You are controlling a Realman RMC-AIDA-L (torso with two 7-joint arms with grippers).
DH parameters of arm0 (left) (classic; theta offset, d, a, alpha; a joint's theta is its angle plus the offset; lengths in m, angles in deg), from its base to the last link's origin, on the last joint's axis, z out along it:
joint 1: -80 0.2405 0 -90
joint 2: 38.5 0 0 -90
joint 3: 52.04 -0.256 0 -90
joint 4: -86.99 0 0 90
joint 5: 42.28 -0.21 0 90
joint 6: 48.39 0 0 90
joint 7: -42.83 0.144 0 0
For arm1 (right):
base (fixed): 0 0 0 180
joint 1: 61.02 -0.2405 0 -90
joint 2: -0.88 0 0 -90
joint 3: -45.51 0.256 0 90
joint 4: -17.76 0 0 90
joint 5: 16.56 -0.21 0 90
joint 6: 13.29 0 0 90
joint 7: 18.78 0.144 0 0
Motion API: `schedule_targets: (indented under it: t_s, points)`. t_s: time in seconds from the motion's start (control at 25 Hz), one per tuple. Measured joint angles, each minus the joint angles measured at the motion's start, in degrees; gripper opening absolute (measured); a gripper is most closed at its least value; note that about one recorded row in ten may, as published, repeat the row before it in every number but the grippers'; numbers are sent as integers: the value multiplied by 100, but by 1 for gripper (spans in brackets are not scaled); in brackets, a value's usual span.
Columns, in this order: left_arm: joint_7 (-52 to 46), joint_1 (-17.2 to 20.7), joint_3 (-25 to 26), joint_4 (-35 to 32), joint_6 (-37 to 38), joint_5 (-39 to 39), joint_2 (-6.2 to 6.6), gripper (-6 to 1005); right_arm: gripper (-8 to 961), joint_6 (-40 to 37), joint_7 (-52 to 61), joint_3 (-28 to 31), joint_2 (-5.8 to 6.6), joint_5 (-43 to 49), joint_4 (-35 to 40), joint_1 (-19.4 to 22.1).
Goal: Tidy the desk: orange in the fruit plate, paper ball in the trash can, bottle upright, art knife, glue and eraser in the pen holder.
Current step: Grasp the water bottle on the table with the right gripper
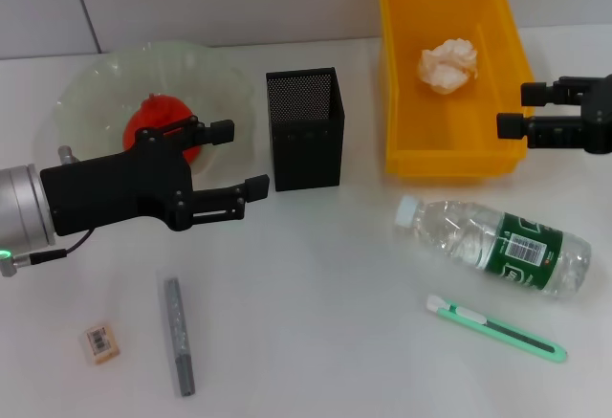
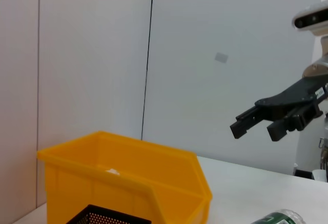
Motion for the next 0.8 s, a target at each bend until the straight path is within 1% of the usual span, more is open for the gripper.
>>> schedule_targets:
  t_s: [0.04, 0.08, 0.16, 0.24, 0.28, 0.36, 0.4, 0.44, 0.48, 0.52, 0.6, 0.64, 0.68, 0.8]
  points:
    - [0, -1, 0, 1, 0, 0, 0, 838, 750, -76, 467, -28, -3, 213, 353, -59]
    - [0, -1, 0, 1, 0, 0, 0, 838, 751, -76, 467, -28, -3, 213, 353, -59]
    - [1, -11, 0, 4, -8, 0, 0, 838, 753, -213, 849, -35, -4, 396, 634, -134]
    - [1, -13, 0, 6, -9, 0, 0, 838, 755, -565, 1418, -40, -4, 646, 1039, -327]
    - [1, -13, 0, 6, -9, 0, 0, 837, 756, -565, 1418, -40, -4, 646, 1039, -327]
    - [1, -13, 0, 6, -9, -2, 0, 837, 758, -817, 1769, -44, -4, 828, 1280, -468]
    - [1, -14, -1, 6, -9, -11, 0, 837, 759, -964, 1955, -56, -3, 975, 1422, -557]
    - [1, -14, 0, 6, -9, -19, 0, 837, 760, -1256, 2317, -130, 4, 1327, 1742, -740]
    - [1, -15, 0, 6, -9, -31, 0, 837, 761, -1256, 2317, -130, 4, 1327, 1742, -740]
    - [1, -15, 0, 6, -9, -31, 0, 837, 762, -1438, 2581, -281, 21, 1661, 1978, -867]
    - [1, -15, 0, 6, -9, -31, 0, 837, 764, -1501, 2677, -374, 31, 1824, 2089, -929]
    - [1, -15, 0, 6, -9, -31, 0, 836, 765, -1605, 2836, -588, 43, 2271, 2285, -1048]
    - [1, -15, 0, 6, -9, -31, 0, 836, 766, -1605, 2836, -588, 43, 2271, 2285, -1048]
    - [0, -3, -23, 6, -15, -41, 0, 836, 769, -1665, 2899, -944, 45, 2952, 2392, -1193]
